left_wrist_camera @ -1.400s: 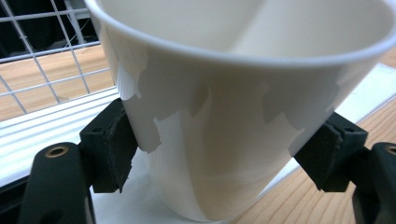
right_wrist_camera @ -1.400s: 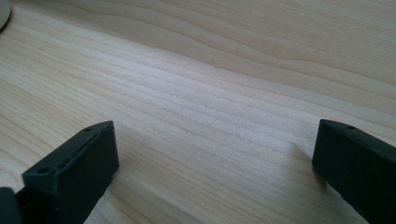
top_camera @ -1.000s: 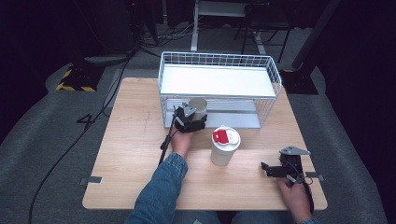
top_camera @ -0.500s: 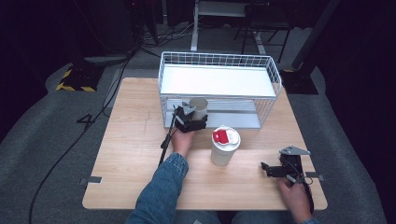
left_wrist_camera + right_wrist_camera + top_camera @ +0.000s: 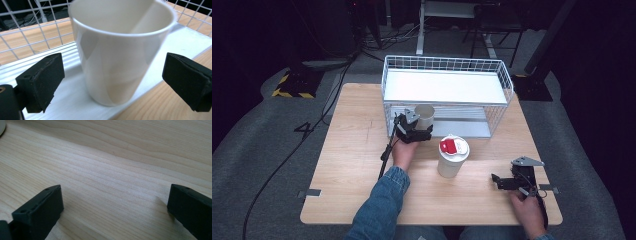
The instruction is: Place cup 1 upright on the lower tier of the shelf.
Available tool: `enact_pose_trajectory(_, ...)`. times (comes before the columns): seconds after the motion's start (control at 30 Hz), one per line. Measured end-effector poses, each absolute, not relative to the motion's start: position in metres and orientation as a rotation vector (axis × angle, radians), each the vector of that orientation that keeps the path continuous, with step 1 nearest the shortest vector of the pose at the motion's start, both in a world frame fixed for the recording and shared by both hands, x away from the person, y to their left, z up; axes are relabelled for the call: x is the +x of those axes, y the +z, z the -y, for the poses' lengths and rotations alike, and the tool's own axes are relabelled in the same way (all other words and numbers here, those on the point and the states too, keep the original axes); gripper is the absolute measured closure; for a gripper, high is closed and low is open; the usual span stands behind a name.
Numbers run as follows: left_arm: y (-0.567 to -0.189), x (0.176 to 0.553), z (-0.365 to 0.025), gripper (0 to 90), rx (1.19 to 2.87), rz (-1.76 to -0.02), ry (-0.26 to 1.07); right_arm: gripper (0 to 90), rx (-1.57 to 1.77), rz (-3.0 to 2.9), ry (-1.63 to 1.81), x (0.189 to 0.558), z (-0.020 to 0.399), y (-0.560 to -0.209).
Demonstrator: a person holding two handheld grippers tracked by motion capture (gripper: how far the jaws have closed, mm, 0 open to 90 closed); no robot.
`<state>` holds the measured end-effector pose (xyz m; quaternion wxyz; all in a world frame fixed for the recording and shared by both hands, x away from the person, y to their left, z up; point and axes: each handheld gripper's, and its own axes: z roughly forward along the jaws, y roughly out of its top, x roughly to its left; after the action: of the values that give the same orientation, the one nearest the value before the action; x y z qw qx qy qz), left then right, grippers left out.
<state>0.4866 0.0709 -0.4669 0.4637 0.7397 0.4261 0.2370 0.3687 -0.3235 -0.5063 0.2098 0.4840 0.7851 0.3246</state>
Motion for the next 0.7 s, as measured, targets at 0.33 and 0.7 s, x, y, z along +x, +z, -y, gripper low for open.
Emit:
enact_pose_trajectory(0.33, -0.443, 0.457, -0.09, 7.8, 1.814, -1.017, 0.587, 0.6, 1.346, -2.183, 0.903, 0.369, 0.324, -0.506)
enact_pose_trajectory(0.7, -0.424, 0.423, -0.108, 9.4, 1.842, -0.956, 0.571, 0.6, 1.346, -2.183, 0.903, 0.369, 0.324, -0.506)
